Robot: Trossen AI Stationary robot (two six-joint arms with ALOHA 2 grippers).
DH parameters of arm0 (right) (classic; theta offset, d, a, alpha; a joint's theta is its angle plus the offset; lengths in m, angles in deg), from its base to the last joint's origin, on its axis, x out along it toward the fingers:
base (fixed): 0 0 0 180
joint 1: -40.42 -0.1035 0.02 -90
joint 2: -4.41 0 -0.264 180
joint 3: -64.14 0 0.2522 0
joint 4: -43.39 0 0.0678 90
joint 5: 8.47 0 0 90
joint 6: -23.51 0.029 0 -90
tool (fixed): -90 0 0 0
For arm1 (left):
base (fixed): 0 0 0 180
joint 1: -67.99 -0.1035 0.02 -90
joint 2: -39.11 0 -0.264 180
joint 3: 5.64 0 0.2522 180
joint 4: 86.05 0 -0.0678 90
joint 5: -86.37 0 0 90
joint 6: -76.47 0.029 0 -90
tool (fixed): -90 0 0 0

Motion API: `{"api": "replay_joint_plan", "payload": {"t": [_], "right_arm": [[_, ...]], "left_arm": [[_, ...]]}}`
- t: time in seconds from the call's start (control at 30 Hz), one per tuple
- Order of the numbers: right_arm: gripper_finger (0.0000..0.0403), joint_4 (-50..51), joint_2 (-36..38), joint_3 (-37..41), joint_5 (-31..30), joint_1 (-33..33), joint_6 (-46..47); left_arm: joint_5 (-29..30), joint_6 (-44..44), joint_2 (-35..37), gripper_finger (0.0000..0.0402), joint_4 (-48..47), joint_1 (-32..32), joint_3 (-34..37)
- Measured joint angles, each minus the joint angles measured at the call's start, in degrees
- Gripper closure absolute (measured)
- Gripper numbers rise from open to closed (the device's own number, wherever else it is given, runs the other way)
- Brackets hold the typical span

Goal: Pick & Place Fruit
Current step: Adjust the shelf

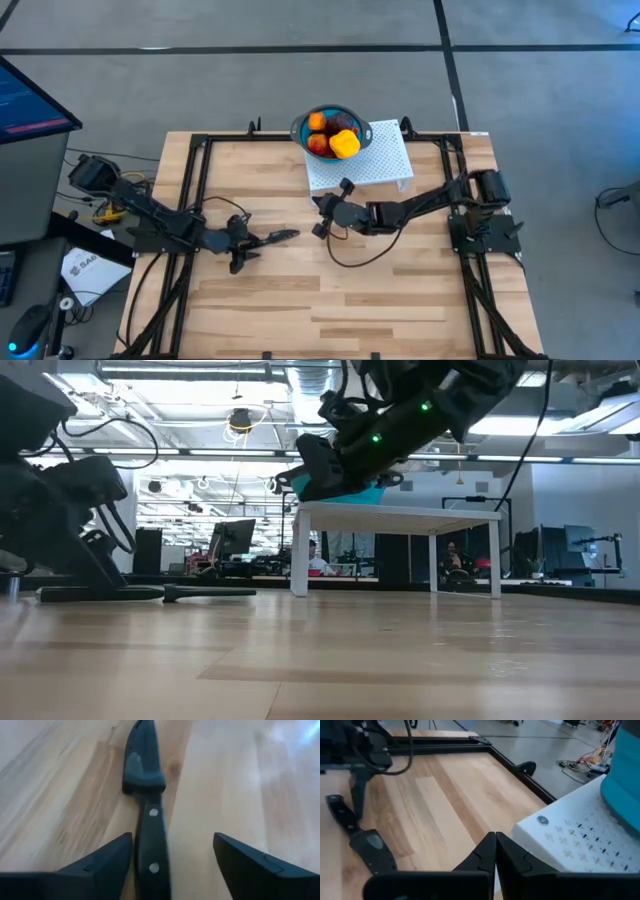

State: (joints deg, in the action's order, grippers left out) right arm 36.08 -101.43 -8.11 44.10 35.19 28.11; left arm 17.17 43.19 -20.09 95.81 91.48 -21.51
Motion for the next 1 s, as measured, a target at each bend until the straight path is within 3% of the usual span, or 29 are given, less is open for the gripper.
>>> {"api": "replay_joint_plan", "payload": {"t": [0.23, 0.37, 0.6, 1.0], "right_arm": [[0.0402, 17.0, 0.0, -6.9, 0.2, 1.3, 2.6], [0.0402, 26.0, 0.0, -10.5, 0.2, 1.5, 4.3], [0.0402, 28.4, 0.0, -12.3, 0.3, 3.0, 4.3], [0.0402, 28.1, -0.5, -12.3, 3.2, 8.1, 4.5]], "left_arm": [[-0.7, 0.4, 8.7, 0.0092, 1.4, 0.0, 0.0], [-0.7, 5.8, 13.8, 0.0086, 6.7, 0.2, 0.0], [-0.7, 22.9, 15.0, 0.0097, 17.3, 1.2, 0.0], [0.6, 24.0, 14.8, 0.0103, 18.4, 1.2, -0.1]]}}
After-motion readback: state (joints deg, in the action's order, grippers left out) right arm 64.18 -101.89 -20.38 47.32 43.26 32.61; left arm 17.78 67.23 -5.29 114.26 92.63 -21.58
